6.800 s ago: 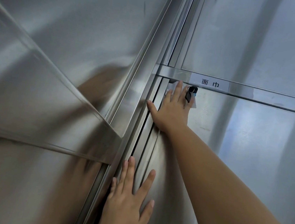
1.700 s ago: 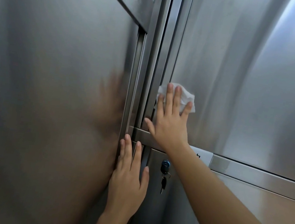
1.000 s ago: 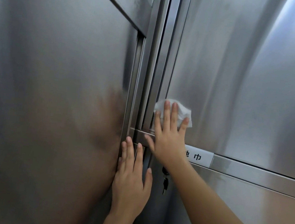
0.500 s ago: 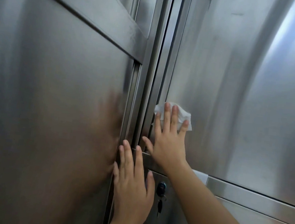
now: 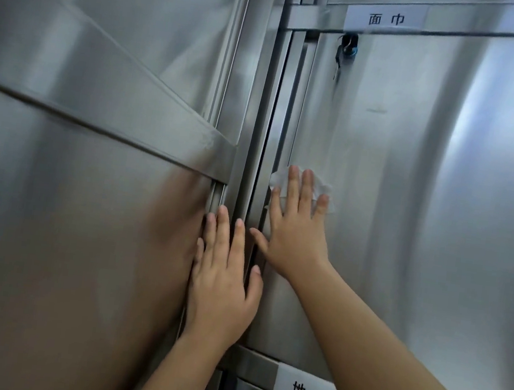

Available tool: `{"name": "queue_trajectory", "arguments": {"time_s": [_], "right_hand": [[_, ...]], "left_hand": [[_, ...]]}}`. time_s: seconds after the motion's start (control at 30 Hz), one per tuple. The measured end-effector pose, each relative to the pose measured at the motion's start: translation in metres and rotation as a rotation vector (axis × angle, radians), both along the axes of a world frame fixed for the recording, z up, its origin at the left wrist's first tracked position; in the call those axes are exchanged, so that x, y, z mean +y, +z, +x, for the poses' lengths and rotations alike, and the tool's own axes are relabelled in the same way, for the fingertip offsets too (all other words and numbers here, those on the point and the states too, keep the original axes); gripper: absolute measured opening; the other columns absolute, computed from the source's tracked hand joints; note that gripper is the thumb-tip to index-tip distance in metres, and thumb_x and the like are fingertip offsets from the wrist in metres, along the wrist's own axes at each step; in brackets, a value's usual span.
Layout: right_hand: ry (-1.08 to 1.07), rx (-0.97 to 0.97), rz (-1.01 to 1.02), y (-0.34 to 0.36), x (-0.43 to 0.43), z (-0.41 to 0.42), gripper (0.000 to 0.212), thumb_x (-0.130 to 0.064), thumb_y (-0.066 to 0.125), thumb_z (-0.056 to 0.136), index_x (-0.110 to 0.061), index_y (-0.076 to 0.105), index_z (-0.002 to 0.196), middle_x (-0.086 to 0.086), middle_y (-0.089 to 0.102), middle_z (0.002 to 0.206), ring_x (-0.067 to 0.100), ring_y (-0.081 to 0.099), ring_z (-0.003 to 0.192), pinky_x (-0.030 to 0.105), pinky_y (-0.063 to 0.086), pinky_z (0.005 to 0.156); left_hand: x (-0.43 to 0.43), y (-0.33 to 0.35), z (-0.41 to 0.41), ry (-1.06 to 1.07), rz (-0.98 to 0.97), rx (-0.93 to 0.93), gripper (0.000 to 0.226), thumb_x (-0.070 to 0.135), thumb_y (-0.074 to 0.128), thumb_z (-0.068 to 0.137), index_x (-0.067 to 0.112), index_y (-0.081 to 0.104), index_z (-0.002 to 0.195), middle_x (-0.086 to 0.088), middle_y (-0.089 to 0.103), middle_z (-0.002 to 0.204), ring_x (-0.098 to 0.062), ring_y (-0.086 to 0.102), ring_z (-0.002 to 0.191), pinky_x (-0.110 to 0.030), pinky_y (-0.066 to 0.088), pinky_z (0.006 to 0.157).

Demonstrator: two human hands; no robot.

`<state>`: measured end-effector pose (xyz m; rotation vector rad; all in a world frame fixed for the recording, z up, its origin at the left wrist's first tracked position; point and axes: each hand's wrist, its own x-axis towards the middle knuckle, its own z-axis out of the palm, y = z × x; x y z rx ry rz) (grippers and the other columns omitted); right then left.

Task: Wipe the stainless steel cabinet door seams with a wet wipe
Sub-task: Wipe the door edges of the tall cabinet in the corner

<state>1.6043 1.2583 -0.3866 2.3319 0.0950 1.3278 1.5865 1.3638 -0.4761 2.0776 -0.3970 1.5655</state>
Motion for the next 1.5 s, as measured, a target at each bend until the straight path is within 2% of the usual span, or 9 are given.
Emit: {"name": "queue_trajectory", "arguments": {"time_s": [0.27, 0.33, 0.47, 0.73, 0.93, 1.27, 1.5], "right_hand": [[-0.010, -0.083, -0.046, 0.056, -0.003, 0.008, 0.079, -0.061, 0.022, 0.092, -0.010, 0.004, 0.149, 0.028, -0.023, 0.149, 0.046, -0.022, 0.136, 0.063, 0.000, 0.108], [-0.010, -0.106, -0.058, 0.066, -0.004, 0.010, 0.078, -0.061, 0.021, 0.092, -0.009, 0.005, 0.149, 0.028, -0.021, 0.149, 0.046, -0.020, 0.136, 0.063, 0.000, 0.108], [-0.007, -0.144, -0.072, 0.083, -0.004, 0.013, 0.078, -0.060, 0.019, 0.092, -0.008, 0.010, 0.149, 0.028, -0.019, 0.149, 0.046, -0.019, 0.137, 0.062, -0.001, 0.108], [-0.023, -0.205, -0.030, 0.127, 0.004, 0.019, 0.083, -0.063, 0.017, 0.091, -0.003, 0.007, 0.149, 0.027, -0.018, 0.150, 0.043, -0.018, 0.138, 0.058, -0.004, 0.110], [-0.003, -0.224, 0.004, 0.146, 0.010, 0.023, 0.086, -0.063, 0.021, 0.091, 0.002, 0.010, 0.147, 0.027, -0.016, 0.151, 0.043, -0.016, 0.139, 0.058, -0.003, 0.110], [0.169, -0.230, 0.055, 0.150, 0.009, 0.024, 0.087, -0.058, 0.026, 0.092, -0.001, -0.012, 0.145, 0.020, -0.022, 0.152, 0.037, -0.019, 0.140, 0.051, -0.013, 0.110], [0.387, -0.196, 0.083, 0.159, 0.013, 0.020, 0.082, -0.050, 0.032, 0.095, -0.008, -0.018, 0.145, 0.011, -0.026, 0.152, 0.027, -0.021, 0.141, 0.052, -0.011, 0.113]], "left_hand": [[-0.007, 0.029, 0.012, 0.041, -0.067, -0.092, 0.065, 0.032, 0.034, 0.082, 0.000, 0.037, 0.138, -0.017, 0.021, 0.150, -0.035, 0.017, 0.138, -0.049, 0.015, 0.106], [-0.007, 0.029, 0.013, 0.032, -0.087, -0.103, 0.065, 0.032, 0.034, 0.082, 0.001, 0.037, 0.139, -0.015, 0.021, 0.150, -0.031, 0.018, 0.139, -0.042, 0.017, 0.109], [-0.008, 0.028, 0.015, 0.012, -0.105, -0.101, 0.066, 0.035, 0.036, 0.081, 0.002, 0.038, 0.139, -0.013, 0.021, 0.150, -0.023, 0.014, 0.140, -0.031, 0.009, 0.109], [-0.008, 0.028, 0.016, -0.011, -0.121, -0.130, 0.069, 0.038, 0.038, 0.079, 0.003, 0.036, 0.139, -0.013, 0.023, 0.150, -0.022, 0.015, 0.139, -0.033, 0.014, 0.108], [-0.007, 0.028, 0.013, -0.026, -0.117, -0.118, 0.070, 0.039, 0.038, 0.078, 0.003, 0.036, 0.139, -0.013, 0.025, 0.149, -0.022, 0.015, 0.138, -0.029, 0.008, 0.111], [-0.008, 0.029, 0.014, -0.064, -0.132, -0.141, 0.073, 0.041, 0.042, 0.073, 0.002, 0.044, 0.134, -0.015, 0.032, 0.146, -0.024, 0.022, 0.136, -0.030, 0.013, 0.109], [-0.009, 0.029, 0.014, -0.068, -0.143, -0.154, 0.074, 0.042, 0.042, 0.071, 0.002, 0.046, 0.133, -0.014, 0.033, 0.145, -0.023, 0.024, 0.135, -0.029, 0.013, 0.109]]}}
